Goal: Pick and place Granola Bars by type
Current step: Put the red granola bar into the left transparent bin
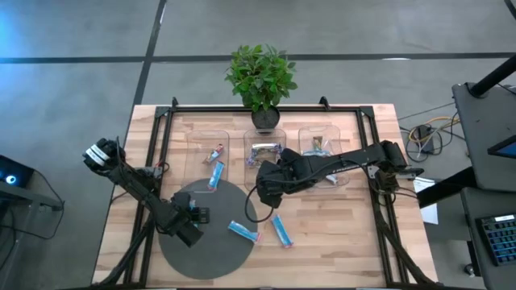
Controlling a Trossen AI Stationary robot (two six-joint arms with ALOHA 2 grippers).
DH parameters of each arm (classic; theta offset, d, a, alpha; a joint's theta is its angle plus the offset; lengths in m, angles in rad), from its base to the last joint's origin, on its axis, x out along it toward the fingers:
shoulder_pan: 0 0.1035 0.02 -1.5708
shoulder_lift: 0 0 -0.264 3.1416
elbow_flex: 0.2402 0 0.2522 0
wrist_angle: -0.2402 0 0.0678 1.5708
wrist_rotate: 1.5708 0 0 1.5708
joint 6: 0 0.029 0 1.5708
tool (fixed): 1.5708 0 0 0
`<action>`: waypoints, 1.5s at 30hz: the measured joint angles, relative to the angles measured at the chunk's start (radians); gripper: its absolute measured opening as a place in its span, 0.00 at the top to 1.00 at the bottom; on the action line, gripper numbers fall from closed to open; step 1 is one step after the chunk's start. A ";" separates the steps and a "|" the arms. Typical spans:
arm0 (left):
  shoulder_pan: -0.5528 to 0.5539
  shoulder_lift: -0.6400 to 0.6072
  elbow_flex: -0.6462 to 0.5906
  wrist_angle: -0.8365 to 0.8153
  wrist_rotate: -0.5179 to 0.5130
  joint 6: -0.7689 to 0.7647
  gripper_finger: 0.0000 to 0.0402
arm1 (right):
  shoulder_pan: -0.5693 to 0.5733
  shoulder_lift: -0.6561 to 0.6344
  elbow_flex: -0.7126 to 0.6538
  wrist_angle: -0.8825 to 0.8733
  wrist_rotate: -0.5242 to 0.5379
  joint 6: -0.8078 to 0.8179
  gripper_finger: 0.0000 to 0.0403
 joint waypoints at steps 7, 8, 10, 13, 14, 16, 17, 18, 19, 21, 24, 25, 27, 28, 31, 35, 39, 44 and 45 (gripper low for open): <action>0.000 0.000 0.000 0.000 0.002 0.014 0.71 | 0.000 0.000 0.000 -0.001 -0.002 0.000 0.52; 0.000 0.000 0.000 0.001 0.002 0.019 0.73 | 0.000 0.000 0.000 -0.001 -0.005 0.000 0.52; 0.000 0.000 0.003 0.006 0.002 0.027 0.76 | 0.000 0.000 0.000 -0.001 -0.008 0.000 0.52; 0.000 0.001 0.018 0.018 0.002 0.042 0.81 | 0.000 0.000 0.000 -0.001 -0.011 0.000 0.52; 0.000 0.002 0.025 0.019 0.002 0.044 0.83 | 0.000 -0.001 0.000 -0.001 -0.011 0.000 0.52; -0.003 0.002 0.045 0.016 0.002 0.056 0.86 | 0.000 -0.006 0.000 -0.001 -0.011 0.000 0.52; -0.004 0.002 0.057 0.015 0.002 0.062 0.87 | 0.000 -0.011 0.000 0.000 -0.010 0.000 0.52; -0.007 0.002 0.072 0.015 0.002 0.072 0.88 | 0.000 -0.015 0.001 0.001 -0.009 0.000 0.52; -0.009 0.001 0.089 0.012 0.001 0.079 0.89 | 0.000 -0.020 0.003 0.000 -0.004 -0.001 0.52; -0.018 0.001 0.130 -0.017 -0.003 0.088 0.90 | 0.000 -0.033 0.005 0.005 0.013 -0.004 0.52; -0.033 0.000 0.197 -0.082 -0.028 0.094 0.91 | -0.005 -0.055 0.005 0.011 0.019 -0.004 0.52; -0.038 0.000 0.220 -0.107 -0.042 0.094 0.91 | -0.008 -0.061 0.007 0.010 0.020 -0.004 0.52; -0.045 0.000 0.272 -0.156 -0.063 0.094 0.91 | -0.012 -0.071 0.008 0.011 0.023 -0.004 0.52; -0.049 0.000 0.300 -0.179 -0.077 0.096 0.91 | -0.014 -0.075 0.008 0.012 0.023 -0.004 0.52; -0.060 0.000 0.383 -0.258 -0.151 0.097 0.91 | -0.018 -0.080 0.008 0.020 0.023 -0.003 0.52; -0.061 0.000 0.473 -0.357 -0.225 0.111 0.91 | -0.020 -0.083 0.008 0.021 0.022 -0.002 0.52; -0.044 -0.001 0.576 -0.454 -0.329 0.150 0.91 | -0.020 -0.083 0.008 0.022 0.020 0.000 0.52; 0.042 -0.029 0.656 -0.639 -0.445 0.194 0.91 | -0.019 -0.084 0.008 0.024 0.048 0.015 0.52; 0.071 -0.042 0.657 -0.652 -0.453 0.221 0.91 | -0.020 -0.086 0.008 0.025 0.053 0.018 0.52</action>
